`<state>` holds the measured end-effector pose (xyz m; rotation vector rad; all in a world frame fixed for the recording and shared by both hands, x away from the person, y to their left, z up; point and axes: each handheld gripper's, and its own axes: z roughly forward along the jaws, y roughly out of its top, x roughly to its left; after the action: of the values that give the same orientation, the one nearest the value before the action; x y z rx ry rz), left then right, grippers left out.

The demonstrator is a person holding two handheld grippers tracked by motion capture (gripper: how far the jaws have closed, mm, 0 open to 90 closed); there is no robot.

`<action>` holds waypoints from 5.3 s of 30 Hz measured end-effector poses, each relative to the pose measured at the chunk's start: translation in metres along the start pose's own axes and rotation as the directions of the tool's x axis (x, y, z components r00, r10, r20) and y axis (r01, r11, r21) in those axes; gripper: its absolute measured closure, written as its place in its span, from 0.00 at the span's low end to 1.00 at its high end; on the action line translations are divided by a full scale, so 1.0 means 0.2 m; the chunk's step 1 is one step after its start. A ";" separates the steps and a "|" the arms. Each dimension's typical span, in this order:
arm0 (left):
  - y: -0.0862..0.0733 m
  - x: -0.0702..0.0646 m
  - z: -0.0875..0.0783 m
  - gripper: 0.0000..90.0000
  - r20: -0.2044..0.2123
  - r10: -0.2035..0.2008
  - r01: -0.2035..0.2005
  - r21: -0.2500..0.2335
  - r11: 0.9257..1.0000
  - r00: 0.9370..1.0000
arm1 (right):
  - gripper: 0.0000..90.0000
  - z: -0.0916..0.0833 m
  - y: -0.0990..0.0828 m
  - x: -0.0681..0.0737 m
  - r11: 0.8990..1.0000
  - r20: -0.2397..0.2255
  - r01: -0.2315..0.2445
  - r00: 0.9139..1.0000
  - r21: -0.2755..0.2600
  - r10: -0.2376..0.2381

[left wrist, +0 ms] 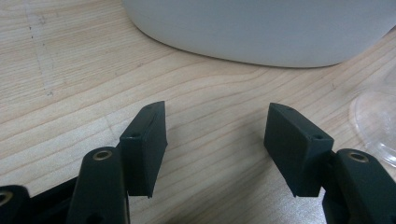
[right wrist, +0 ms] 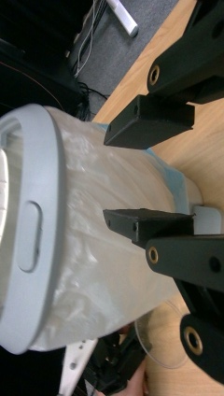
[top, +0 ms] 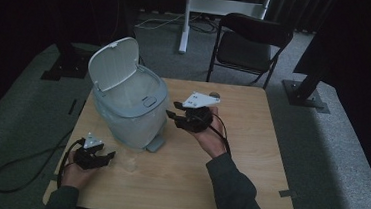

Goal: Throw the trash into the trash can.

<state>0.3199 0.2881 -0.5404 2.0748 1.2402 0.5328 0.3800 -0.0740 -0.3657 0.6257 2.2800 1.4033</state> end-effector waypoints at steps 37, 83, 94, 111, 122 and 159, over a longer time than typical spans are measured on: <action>0.00 0.00 0.00 0.43 0.001 0.001 -0.001 0.003 1.000 1.000 | 0.64 0.08 -0.17 0.15 0.999 -0.076 0.004 0.997 0.040 -0.001; 0.00 0.00 0.00 0.43 0.001 0.004 -0.004 0.005 1.000 1.000 | 0.64 0.34 -0.27 0.42 0.988 -0.225 0.055 0.974 0.143 -0.021; 0.00 0.00 0.00 0.43 0.003 0.003 -0.003 0.004 1.000 1.000 | 0.65 0.40 -0.28 0.47 0.984 -0.251 0.071 0.968 0.165 -0.027; 0.00 0.00 0.00 0.43 0.001 0.004 -0.004 0.004 1.000 1.000 | 0.66 0.40 -0.34 0.46 0.974 -0.285 0.075 0.958 0.215 -0.010; 0.00 0.00 0.00 0.43 0.002 0.003 -0.003 0.004 1.000 1.000 | 0.94 0.40 -0.37 0.47 0.952 -0.316 0.146 0.947 0.269 -0.055; 0.00 0.00 0.00 0.43 0.002 0.004 -0.004 0.005 1.000 1.000 | 0.96 0.14 -0.41 0.27 0.967 -0.213 0.101 0.976 0.236 -0.050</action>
<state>0.3203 0.2879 -0.5401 2.0813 1.2381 0.5301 0.3365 -0.0549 -0.4561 0.4770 2.6386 1.2086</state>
